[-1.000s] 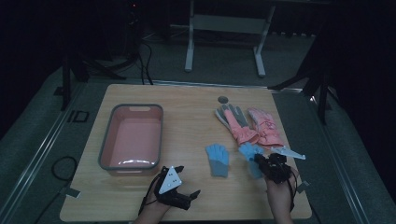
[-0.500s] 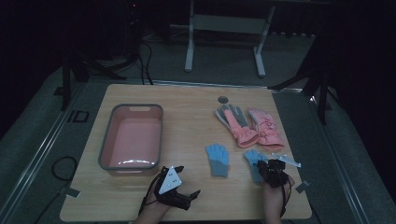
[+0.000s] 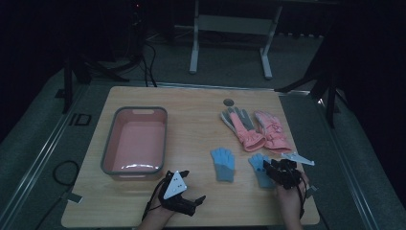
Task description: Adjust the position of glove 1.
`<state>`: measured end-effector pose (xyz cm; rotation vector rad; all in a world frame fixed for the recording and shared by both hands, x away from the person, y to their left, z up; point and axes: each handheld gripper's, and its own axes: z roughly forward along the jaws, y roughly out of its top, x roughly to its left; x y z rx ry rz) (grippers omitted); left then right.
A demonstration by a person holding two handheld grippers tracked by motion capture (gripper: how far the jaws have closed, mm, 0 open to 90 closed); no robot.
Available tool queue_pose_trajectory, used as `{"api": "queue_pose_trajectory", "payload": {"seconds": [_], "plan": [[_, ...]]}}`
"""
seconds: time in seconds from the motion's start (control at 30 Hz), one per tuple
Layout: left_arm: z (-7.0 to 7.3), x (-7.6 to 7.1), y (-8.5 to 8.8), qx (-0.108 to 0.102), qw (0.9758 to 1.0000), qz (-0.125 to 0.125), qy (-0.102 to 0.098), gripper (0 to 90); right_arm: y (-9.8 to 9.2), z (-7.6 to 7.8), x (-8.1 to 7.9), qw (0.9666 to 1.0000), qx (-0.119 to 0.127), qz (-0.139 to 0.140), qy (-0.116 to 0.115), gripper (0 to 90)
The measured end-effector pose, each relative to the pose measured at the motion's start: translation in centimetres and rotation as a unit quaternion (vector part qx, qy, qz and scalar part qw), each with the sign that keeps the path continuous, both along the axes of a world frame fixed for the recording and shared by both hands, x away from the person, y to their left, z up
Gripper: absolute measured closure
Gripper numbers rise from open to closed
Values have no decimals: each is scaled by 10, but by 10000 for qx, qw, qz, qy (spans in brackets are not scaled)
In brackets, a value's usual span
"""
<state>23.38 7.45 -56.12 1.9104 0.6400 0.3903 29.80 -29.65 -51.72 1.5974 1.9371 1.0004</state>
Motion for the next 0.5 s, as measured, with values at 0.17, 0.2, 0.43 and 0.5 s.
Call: {"api": "queue_pose_trajectory", "payload": {"seconds": [0.17, 0.2, 0.43, 0.5], "plan": [[0, 0, 1, -8, 10000, 2, 0, 1, -7, 3, 8, 9965, -169, 823, 26, 620], [0, 0, 1, -26, 10000, 27, 28, 1, -13, 3, 10, 9904, -419, 1314, 62, 630], [0, 1, 1, -21, 10000, 39, 47, 1, -27, -2, 15, 9738, -651, 2169, 188, 637], [0, 1, 0, -17, 10000, 45, 53, 1, -27, -6, 14, 9731, -610, 2213, 184, 623]]}}
